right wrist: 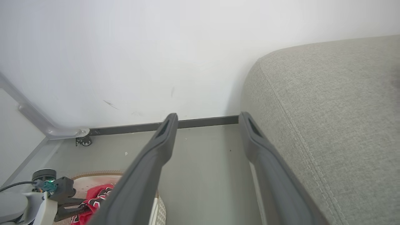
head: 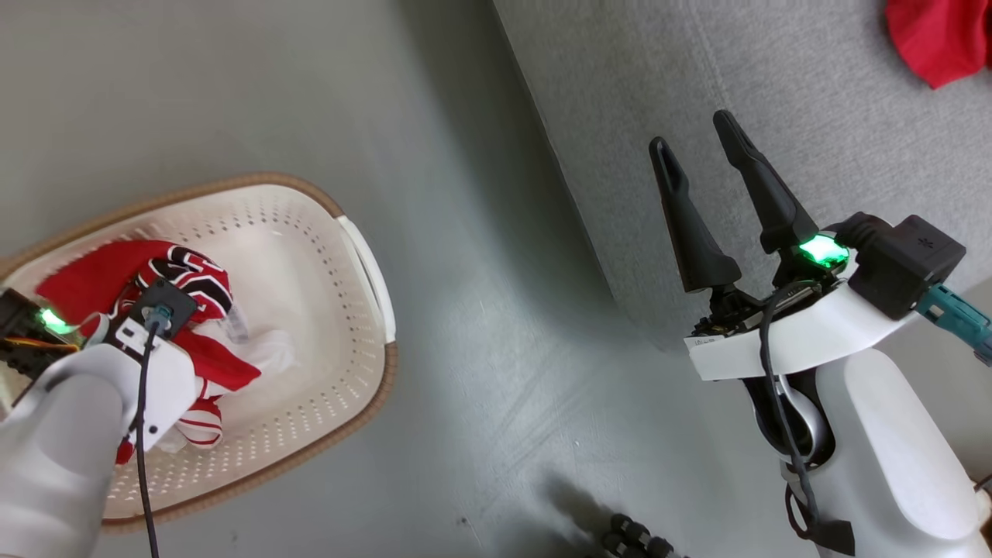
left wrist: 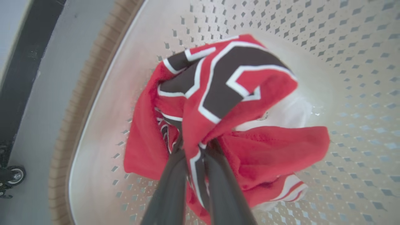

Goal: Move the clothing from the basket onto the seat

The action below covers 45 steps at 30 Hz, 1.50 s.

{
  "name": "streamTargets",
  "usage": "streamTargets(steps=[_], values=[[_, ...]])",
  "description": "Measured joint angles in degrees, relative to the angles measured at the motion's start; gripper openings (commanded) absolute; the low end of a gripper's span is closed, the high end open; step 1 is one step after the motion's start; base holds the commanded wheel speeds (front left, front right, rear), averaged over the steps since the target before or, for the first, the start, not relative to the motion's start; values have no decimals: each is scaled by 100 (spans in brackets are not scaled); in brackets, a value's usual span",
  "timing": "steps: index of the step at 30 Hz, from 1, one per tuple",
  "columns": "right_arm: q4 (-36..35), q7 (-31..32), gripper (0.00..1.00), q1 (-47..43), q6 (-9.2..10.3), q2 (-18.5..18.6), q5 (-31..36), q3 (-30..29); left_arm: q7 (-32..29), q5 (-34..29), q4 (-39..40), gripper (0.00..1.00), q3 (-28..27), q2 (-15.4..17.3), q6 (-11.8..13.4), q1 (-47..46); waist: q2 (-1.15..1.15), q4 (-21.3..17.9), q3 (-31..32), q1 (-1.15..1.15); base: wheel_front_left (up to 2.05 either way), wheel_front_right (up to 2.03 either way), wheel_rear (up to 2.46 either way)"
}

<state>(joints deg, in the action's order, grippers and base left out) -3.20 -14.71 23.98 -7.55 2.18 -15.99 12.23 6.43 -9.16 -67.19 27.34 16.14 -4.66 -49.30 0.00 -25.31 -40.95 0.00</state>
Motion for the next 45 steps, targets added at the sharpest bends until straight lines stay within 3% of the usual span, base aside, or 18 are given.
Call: streamTargets(steps=[11,26,33,45], values=[[292,-1,100,-29,0,9,109,-156,633,70,75,0,1,-216,167,390,0,220,694,0,0,0,0],[723,-1,100,-496,0,22,408,-236,778,413,651,0,-238,-360,475,862,0,648,1828,0,0,0,0],[810,0,100,-710,0,30,537,-402,778,560,1774,0,-242,-534,566,1022,0,849,2301,0,0,0,0],[959,0,100,-1146,0,30,781,-549,779,659,3349,0,-82,-547,606,1659,0,1165,3017,0,0,0,0]])
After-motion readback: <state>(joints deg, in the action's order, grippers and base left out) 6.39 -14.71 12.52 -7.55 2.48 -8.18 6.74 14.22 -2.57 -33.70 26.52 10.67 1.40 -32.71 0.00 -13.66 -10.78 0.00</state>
